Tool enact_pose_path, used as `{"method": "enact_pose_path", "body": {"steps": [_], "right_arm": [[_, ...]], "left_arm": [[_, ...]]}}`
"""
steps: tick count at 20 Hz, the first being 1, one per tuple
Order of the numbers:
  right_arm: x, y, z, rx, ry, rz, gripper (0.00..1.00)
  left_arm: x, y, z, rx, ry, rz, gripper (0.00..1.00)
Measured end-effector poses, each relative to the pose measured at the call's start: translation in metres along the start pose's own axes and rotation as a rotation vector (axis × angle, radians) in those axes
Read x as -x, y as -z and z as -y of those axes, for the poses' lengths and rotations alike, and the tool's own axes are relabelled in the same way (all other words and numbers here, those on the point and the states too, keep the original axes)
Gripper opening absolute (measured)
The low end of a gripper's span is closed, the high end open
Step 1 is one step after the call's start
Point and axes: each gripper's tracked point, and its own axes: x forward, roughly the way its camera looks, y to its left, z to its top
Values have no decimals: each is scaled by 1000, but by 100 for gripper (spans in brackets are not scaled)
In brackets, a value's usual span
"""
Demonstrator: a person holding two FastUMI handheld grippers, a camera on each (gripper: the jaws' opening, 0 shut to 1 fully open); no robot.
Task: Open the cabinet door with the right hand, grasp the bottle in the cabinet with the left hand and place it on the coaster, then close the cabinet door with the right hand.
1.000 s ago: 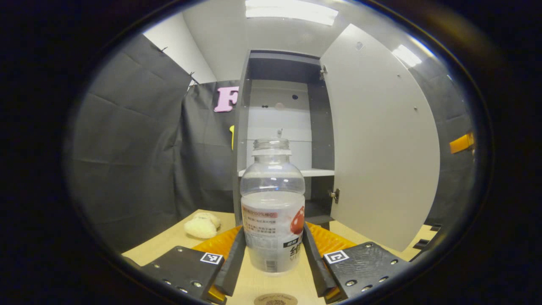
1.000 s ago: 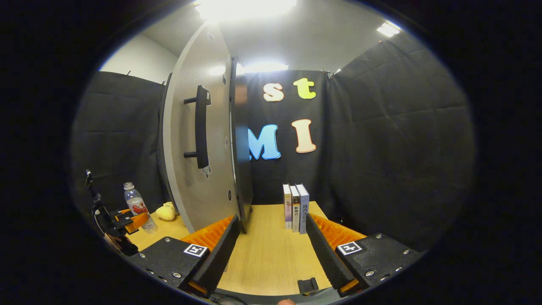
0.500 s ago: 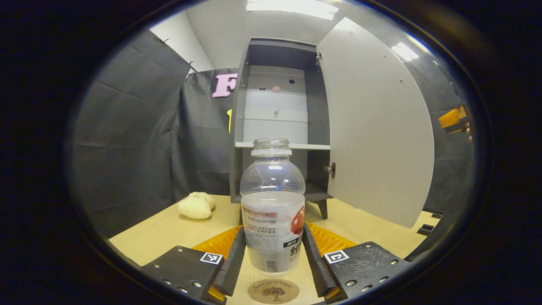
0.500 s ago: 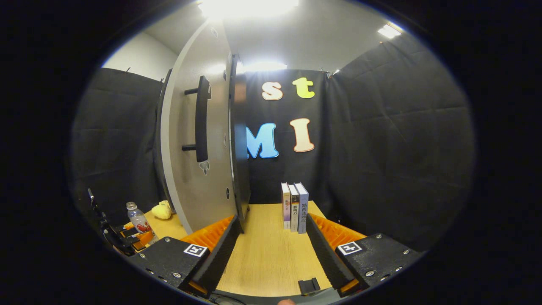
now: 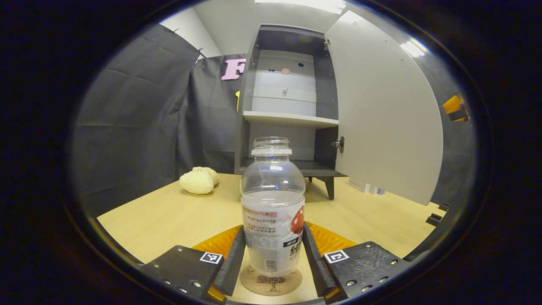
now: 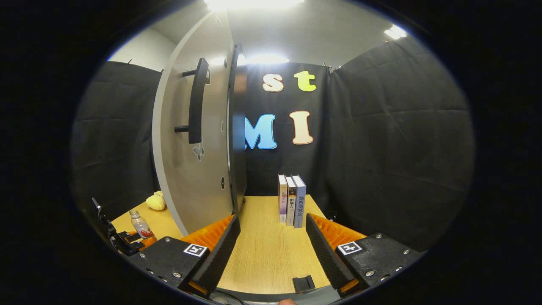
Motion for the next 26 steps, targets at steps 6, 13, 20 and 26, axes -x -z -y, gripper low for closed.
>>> {"method": "enact_pose_path", "body": {"steps": [6, 13, 20, 26], "right_arm": [[1, 2, 3, -9, 7, -2, 96], [-1, 0, -5, -2, -16, 1, 95], [-1, -9, -7, -51, -39, 24, 96], [-3, -42, -3, -82, -56, 107, 96]], "left_arm": [[4, 19, -6, -9, -42, -18, 71], [14, 27, -3, 3, -72, -40, 75], [17, -11, -1, -74, -101, -25, 79], [28, -72, 7, -88, -115, 23, 78]]}}
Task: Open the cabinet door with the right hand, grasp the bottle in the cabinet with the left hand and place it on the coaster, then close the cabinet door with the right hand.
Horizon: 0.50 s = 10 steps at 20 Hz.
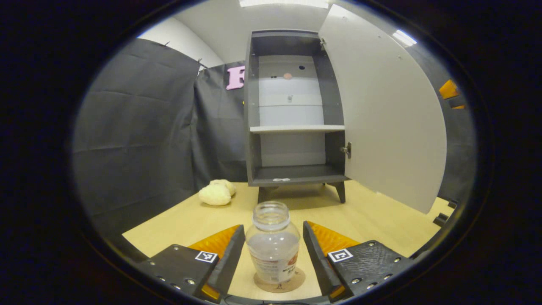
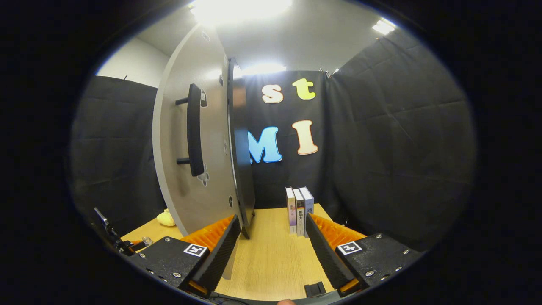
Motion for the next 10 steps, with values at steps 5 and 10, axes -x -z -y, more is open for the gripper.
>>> {"method": "enact_pose_path", "body": {"steps": [5, 10], "right_arm": [[-11, -28, -1, -19, -14, 55, 95], [-26, -59, 6, -1, 36, 106, 95]], "left_arm": [[21, -67, -11, 21, -44, 35, 82], [51, -126, -40, 57, -108, 49, 79]]}}
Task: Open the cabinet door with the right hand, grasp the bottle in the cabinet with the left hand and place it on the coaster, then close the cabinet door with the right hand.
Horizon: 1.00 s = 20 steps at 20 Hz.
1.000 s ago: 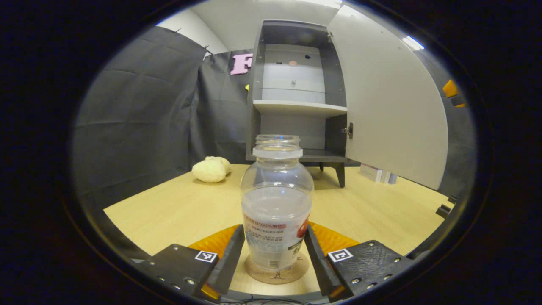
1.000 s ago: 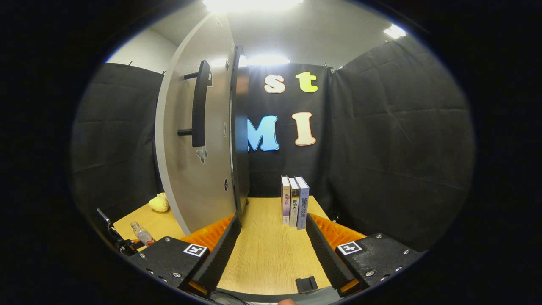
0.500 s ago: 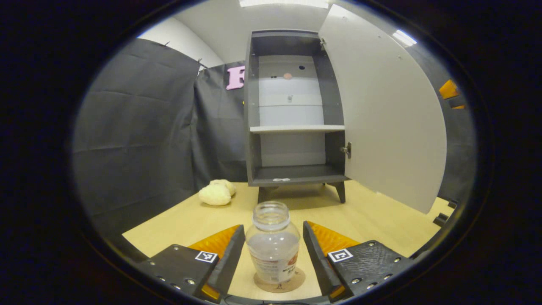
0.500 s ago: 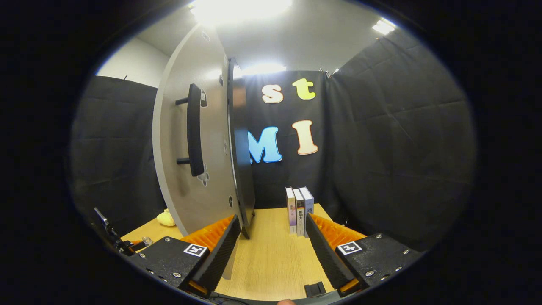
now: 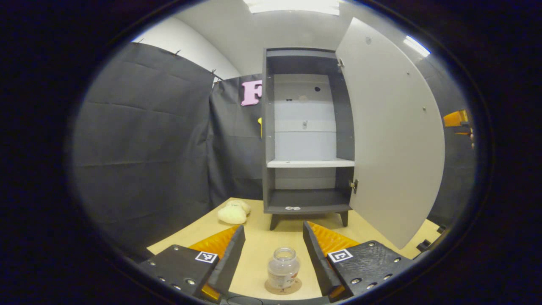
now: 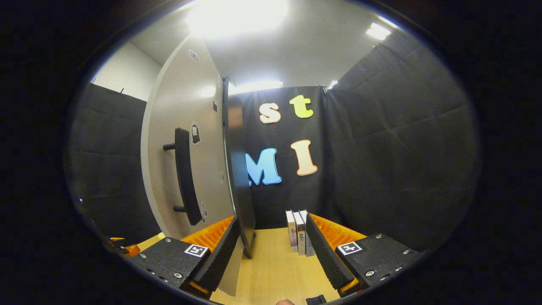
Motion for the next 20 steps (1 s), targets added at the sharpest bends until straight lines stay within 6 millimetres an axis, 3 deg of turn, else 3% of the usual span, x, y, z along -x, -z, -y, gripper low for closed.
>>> {"method": "enact_pose_path", "body": {"steps": [4, 5, 8, 11, 16, 17, 20], "right_arm": [[-13, -17, -6, 20, 44, 11, 94], [-15, -22, -10, 20, 51, 19, 95], [-20, -30, -22, 25, 84, 40, 95], [-20, -35, -37, 28, 112, 54, 95], [-14, -32, -45, 30, 193, 54, 92], [-13, -31, -48, 23, 204, 49, 87], [-7, -31, -57, 29, 223, 49, 91]], "left_arm": [[9, -44, -40, 27, -53, 30, 78], [10, -52, -52, 23, -64, 40, 82], [11, -72, -88, -12, -98, 71, 79], [6, -80, -115, -35, -108, 80, 75], [-14, -88, -144, -39, -80, 96, 78], [-19, -89, -149, -37, -73, 99, 82], [-33, -91, -164, -35, -55, 99, 79]]}}
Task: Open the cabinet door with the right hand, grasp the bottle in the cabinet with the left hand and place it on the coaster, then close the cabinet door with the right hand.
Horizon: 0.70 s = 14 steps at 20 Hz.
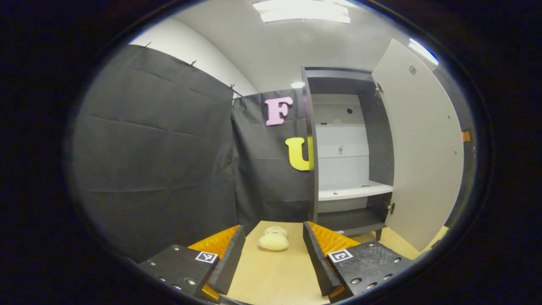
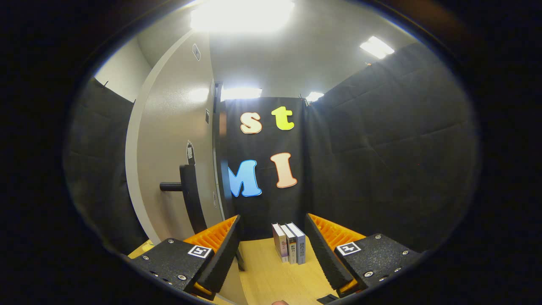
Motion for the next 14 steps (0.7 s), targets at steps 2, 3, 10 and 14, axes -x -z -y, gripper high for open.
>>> {"method": "enact_pose_path", "body": {"steps": [2, 3, 10, 14], "right_arm": [[3, 0, -7, 12, 3, 2, 91], [6, 0, -12, 13, 5, 2, 91], [19, 4, -60, -7, -18, 13, 92], [23, 8, -93, -20, -46, 14, 87]], "left_arm": [[-5, 0, -5, 8, 20, 3, 82], [-8, 1, -9, 11, 30, 2, 82], [-15, 9, -43, -10, 66, -1, 75], [-17, 18, -69, -11, 58, -4, 75]]}}
